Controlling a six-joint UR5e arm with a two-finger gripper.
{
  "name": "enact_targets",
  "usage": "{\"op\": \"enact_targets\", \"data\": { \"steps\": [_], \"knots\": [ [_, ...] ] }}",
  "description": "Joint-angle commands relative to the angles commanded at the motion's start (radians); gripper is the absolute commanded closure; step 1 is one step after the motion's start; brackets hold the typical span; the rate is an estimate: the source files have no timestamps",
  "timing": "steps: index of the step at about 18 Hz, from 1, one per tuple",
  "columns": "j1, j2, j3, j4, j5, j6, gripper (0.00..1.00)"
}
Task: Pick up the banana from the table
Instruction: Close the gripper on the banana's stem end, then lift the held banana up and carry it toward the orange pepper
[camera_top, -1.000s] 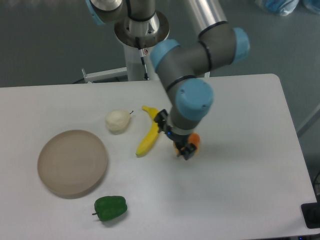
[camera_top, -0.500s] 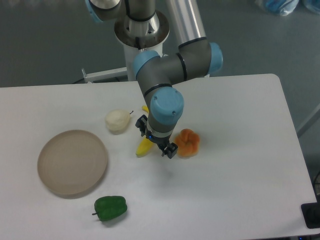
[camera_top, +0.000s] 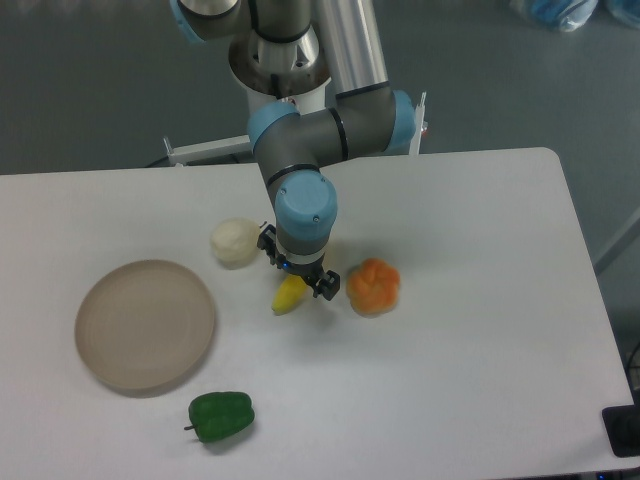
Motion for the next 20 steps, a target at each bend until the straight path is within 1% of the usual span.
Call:
{"op": "enact_targets", "data": {
  "steps": [2, 3, 4, 5, 10, 13, 16, 17, 18, 20],
  "knots": [
    [-0.002, 0.000, 0.002, 0.000, 0.002, -0.012, 0.52],
    [-0.002, 0.002, 0.003, 0.000, 0.000, -0.041, 0.73],
    [-0.002, 0.003, 0.006, 0.000, 0.000, -0.054, 0.85],
    [-0.002, 0.006, 0.012, 0.000, -0.002, -0.057, 0.92],
    [0.002, 0.024, 0.035, -0.005, -0.008, -0.055, 0.97],
    [0.008, 0.040, 0.084, -0.018, -0.008, -0.055, 0.97],
    [0.018, 0.041, 0.173, -0.043, -0.006, -0.037, 0.97],
    [0.020, 0.054, 0.202, -0.057, -0.006, -0.029, 0.97],
    [0.038, 0.058, 0.237, -0.078, -0.008, -0.014, 0.97],
    [0.090, 0.058, 0.306, -0.151, -0.011, 0.082, 0.97]
  ]
}}
